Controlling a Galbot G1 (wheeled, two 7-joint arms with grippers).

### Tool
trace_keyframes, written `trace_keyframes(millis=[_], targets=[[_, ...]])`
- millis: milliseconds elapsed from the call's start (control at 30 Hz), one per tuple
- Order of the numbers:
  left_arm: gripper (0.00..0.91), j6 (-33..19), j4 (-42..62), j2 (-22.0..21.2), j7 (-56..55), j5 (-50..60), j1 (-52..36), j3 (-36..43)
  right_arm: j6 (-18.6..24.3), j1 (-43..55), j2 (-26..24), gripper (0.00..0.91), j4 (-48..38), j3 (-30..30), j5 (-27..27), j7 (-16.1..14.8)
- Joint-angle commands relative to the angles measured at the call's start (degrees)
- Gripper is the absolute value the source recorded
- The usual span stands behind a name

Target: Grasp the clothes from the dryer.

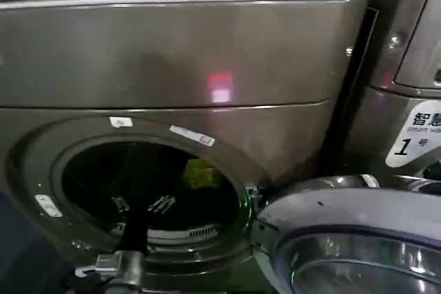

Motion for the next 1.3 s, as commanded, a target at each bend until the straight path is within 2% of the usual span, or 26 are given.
trace_keyframes(millis=[33,367,533,667,733,867,1000,1067,1300], targets=[[0.907,-0.3,24.3,0.0,0.7,-4.0,-24.7,1.5,1.2,-1.5,1.0,0.907,0.0,2.4,-0.1,-1.1],[0.907,-6.5,56.0,-3.7,7.2,0.4,-45.2,4.1,1.3,-2.2,2.6,0.907,-0.4,4.3,1.2,-1.8],[0.907,-9.0,74.4,-4.2,20.7,3.0,-57.4,3.2,1.0,-2.0,2.8,0.907,-0.3,4.5,1.4,-1.9],[0.907,-6.0,84.8,-2.9,36.3,2.1,-64.0,7.2,0.7,-1.3,3.0,0.907,-0.1,3.9,1.7,-2.1],[0.907,-6.7,88.1,-2.0,43.6,3.6,-67.4,10.9,0.8,-1.0,3.2,0.907,0.2,3.3,1.6,-2.3],[0.907,-11.7,96.0,-0.6,53.6,13.5,-72.8,20.9,0.8,-0.9,3.3,0.907,0.3,3.2,1.5,-2.6],[0.907,-12.7,101.4,-1.5,56.9,23.6,-75.5,29.1,0.7,-1.0,3.6,0.907,0.4,3.2,1.5,-2.9],[0.907,-14.1,104.1,-2.1,58.6,29.0,-76.6,30.2,0.7,-1.2,3.7,0.907,0.3,3.4,1.5,-3.0],[0.907,-20.8,109.0,-2.2,64.2,35.3,-81.1,37.4,0.3,-1.1,4.2,0.907,0.8,3.2,1.4,-3.2]])
